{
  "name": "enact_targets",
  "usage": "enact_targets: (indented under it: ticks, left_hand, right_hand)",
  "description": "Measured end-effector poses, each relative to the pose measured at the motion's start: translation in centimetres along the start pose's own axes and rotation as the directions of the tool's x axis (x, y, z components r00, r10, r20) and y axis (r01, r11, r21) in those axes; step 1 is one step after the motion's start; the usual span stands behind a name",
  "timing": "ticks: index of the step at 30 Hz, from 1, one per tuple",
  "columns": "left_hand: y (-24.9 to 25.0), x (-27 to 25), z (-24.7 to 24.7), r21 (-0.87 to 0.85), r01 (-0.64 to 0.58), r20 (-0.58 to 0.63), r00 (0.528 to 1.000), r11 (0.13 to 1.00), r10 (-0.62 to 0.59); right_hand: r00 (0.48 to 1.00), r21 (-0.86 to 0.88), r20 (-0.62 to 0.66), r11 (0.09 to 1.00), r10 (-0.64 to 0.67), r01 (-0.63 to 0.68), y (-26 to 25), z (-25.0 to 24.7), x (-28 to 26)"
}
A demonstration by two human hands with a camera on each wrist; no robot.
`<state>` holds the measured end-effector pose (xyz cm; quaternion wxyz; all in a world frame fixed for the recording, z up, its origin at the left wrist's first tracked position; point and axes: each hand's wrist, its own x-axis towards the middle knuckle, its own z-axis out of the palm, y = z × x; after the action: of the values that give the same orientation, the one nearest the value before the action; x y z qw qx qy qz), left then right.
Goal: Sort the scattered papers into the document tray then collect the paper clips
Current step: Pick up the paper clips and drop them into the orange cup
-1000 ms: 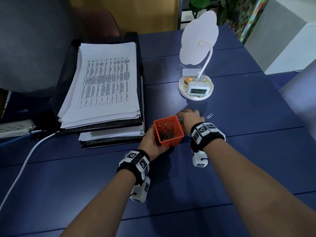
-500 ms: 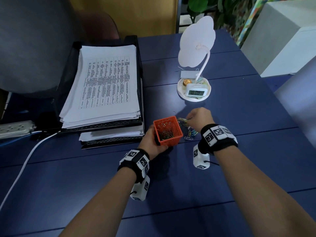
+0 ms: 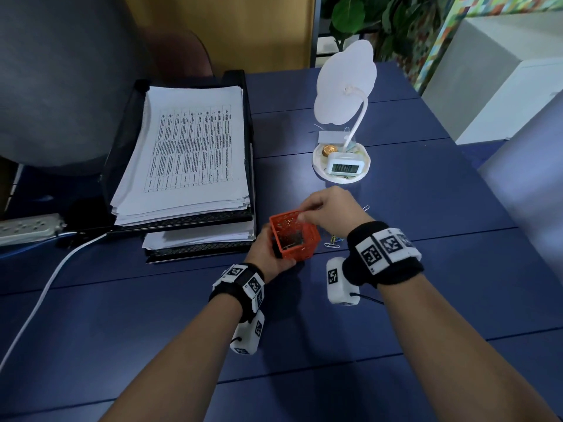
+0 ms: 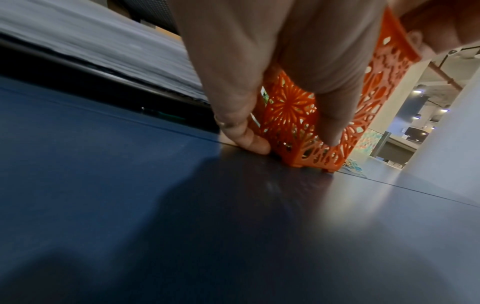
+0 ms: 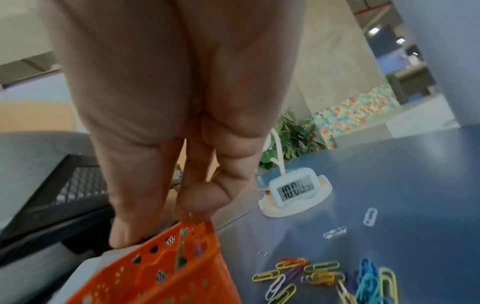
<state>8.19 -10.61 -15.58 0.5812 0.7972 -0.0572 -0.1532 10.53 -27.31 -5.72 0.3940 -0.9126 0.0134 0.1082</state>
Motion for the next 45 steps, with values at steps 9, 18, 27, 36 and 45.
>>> enact_targets:
  ticks: [9, 18, 27, 36, 45]
  left_hand:
    - [-1.7, -1.0, -0.3, -0.033, -0.008, 0.026, 1.000, 0.999, 0.009]
    - [-1.5, -0.7, -0.5, -0.024, -0.017, 0.052, 0.998, 1.000, 0.018]
    - [-1.0, -0.8, -0.3, -0.008, -0.017, 0.044, 0.999, 1.000, 0.017]
    - [-1.1, -0.6, -0.6, 0.051, 0.015, 0.036, 0.999, 0.999, -0.017]
    - [-0.7, -0.8, -0.5, -0.045, 0.028, 0.076, 0.997, 0.999, -0.024]
  right_hand:
    - [0.925, -0.238, -0.193, 0.899, 0.328, -0.368, 9.0, -0.4, 2.8]
    - [0.963, -0.485, 0.035, 0.847, 0.268, -0.218, 10.9, 0.7, 4.9]
    - [0.980, -0.468, 0.089, 0.876, 0.179, -0.118, 9.9, 4.1, 1.5]
    - [0.968, -0.444, -0.056, 0.862, 0.244, -0.243, 8.7, 4.2, 0.9]
    - [0.922, -0.242, -0.125, 0.890, 0.365, -0.385, 8.2, 3.4, 1.1]
